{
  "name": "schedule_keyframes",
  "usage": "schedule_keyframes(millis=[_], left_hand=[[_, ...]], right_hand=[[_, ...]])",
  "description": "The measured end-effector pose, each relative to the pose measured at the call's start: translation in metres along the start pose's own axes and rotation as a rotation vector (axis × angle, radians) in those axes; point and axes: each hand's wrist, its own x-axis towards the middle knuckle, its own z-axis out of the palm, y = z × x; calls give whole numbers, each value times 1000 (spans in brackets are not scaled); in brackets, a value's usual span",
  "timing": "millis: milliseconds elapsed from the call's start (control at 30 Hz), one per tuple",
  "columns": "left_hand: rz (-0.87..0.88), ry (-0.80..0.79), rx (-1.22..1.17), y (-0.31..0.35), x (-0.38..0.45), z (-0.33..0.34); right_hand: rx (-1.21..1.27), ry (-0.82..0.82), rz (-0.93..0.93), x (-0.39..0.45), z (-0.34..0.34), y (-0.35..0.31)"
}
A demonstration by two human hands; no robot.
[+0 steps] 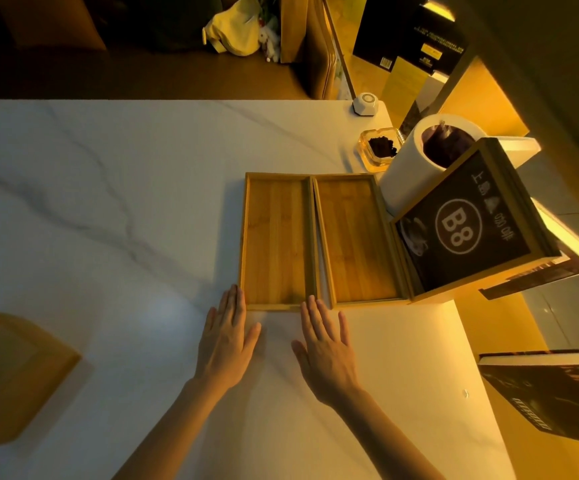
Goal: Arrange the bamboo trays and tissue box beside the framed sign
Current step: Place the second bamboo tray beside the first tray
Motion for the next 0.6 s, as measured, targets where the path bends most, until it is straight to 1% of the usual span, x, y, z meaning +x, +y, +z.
schedule_keyframes(millis=[133, 600], left_hand=[[-17, -5, -20, 6, -2, 4], [7, -4, -1, 11, -6, 6]], right_hand=[[-5, -11, -9, -3, -2, 5], [-11, -25, -8, -6, -3, 15]])
